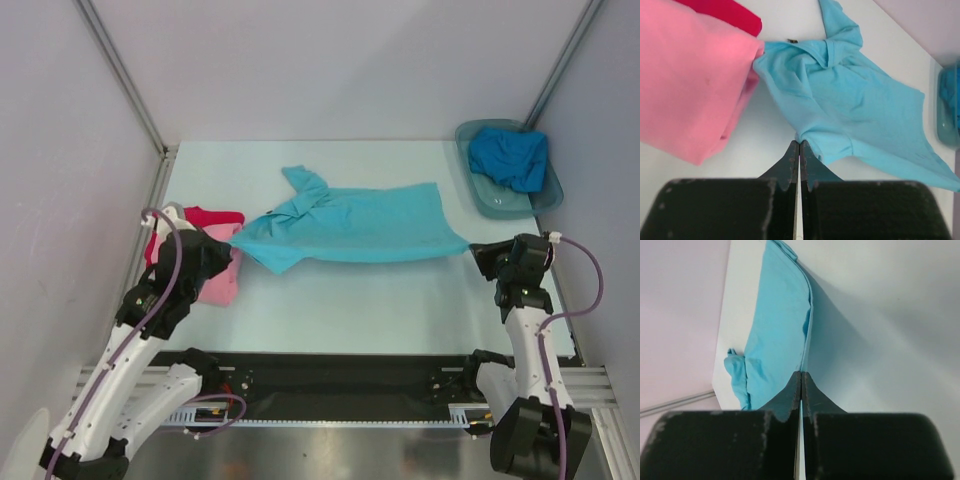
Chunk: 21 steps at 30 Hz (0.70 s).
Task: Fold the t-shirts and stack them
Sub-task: Flatten the tshirt out
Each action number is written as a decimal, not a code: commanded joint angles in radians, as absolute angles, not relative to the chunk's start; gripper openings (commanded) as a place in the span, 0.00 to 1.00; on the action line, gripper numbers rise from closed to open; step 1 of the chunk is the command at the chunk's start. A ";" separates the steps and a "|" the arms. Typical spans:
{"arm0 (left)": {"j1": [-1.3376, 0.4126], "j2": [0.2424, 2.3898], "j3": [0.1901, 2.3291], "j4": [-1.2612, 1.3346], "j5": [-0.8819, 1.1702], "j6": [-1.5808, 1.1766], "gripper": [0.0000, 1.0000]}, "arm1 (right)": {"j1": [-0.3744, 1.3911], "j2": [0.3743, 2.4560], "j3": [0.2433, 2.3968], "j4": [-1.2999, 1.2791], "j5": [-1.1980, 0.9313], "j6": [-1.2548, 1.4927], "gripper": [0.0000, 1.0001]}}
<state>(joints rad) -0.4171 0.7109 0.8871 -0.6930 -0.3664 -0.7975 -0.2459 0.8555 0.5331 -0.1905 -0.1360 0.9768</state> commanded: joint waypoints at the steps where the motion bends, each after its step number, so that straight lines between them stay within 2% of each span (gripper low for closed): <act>1: -0.433 0.625 0.851 -0.776 -0.322 -0.862 0.00 | -0.253 0.747 0.514 -0.288 -0.193 0.988 0.00; 12: -0.471 0.427 0.660 -0.887 -0.262 -0.928 0.00 | -0.236 0.598 0.463 -0.474 -0.244 0.862 0.00; 21: -0.537 0.485 0.652 -0.890 -0.304 -0.995 0.00 | -0.212 0.537 0.397 -0.543 -0.229 0.830 0.00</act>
